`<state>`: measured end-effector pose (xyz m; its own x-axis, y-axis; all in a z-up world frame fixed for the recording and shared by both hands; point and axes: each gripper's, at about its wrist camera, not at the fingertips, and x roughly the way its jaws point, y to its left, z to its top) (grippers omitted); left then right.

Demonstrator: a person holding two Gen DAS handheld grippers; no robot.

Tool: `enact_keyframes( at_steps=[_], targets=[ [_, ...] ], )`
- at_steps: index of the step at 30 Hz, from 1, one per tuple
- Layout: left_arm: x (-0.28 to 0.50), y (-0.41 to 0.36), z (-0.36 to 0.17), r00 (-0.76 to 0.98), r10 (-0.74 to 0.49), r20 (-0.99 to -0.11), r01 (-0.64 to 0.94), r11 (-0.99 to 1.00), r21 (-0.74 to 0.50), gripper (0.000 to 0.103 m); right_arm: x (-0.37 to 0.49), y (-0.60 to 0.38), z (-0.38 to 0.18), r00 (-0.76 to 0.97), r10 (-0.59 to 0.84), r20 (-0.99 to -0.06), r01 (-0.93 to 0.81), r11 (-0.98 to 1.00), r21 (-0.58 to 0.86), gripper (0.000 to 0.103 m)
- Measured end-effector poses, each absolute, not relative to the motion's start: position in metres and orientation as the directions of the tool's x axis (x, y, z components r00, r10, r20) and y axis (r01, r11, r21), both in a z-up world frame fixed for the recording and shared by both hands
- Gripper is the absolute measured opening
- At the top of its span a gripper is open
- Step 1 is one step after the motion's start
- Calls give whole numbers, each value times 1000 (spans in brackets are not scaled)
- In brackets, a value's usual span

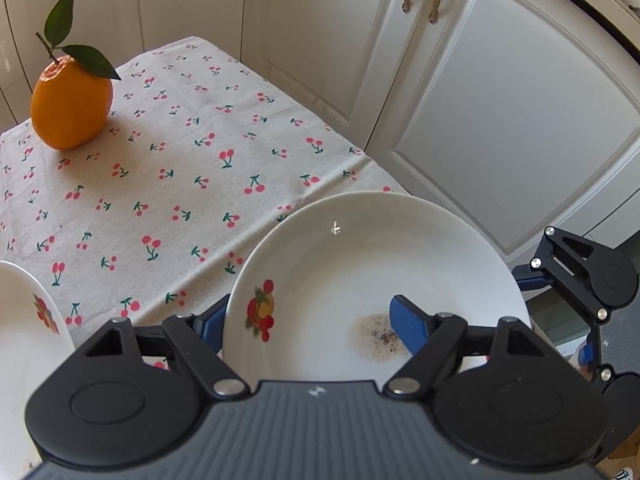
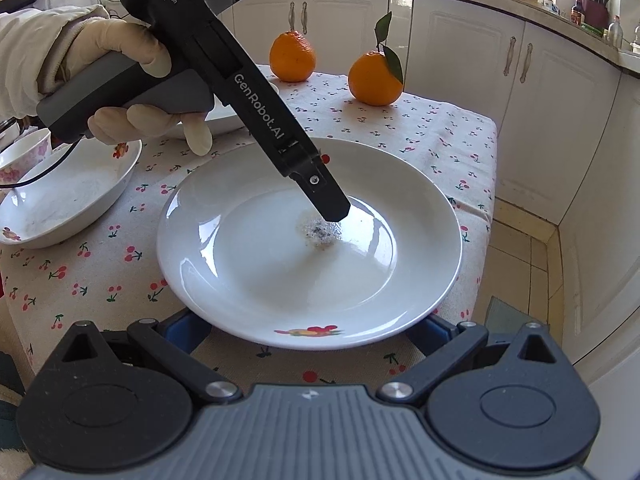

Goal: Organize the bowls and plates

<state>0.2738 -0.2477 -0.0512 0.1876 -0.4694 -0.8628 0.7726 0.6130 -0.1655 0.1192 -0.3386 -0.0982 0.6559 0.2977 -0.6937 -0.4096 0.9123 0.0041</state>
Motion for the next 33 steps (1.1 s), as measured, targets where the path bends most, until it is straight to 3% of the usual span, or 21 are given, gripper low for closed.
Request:
enact_keyframes(
  at_steps=[7,18,25,33],
  targets=[
    [267,-243,-42,214,-451,-867,772,622,-133,82,115,-338,-97,657,285,-698,-401,916,-3,103],
    [234,-201,16,332,-477,-814,730,677,-99,82,76,-333,-75,695,248,-675,-363,931,-32,103],
    [186,-159,46,470,-475,-744,684,729,-33,86,52,-308,-42,746,278,-605,-381,923,-46,103],
    [114,-93,38,666,-392,-634,561,824,81,88,42,-267,-21,772,308,-556,-402,914,-51,103]
  ],
)
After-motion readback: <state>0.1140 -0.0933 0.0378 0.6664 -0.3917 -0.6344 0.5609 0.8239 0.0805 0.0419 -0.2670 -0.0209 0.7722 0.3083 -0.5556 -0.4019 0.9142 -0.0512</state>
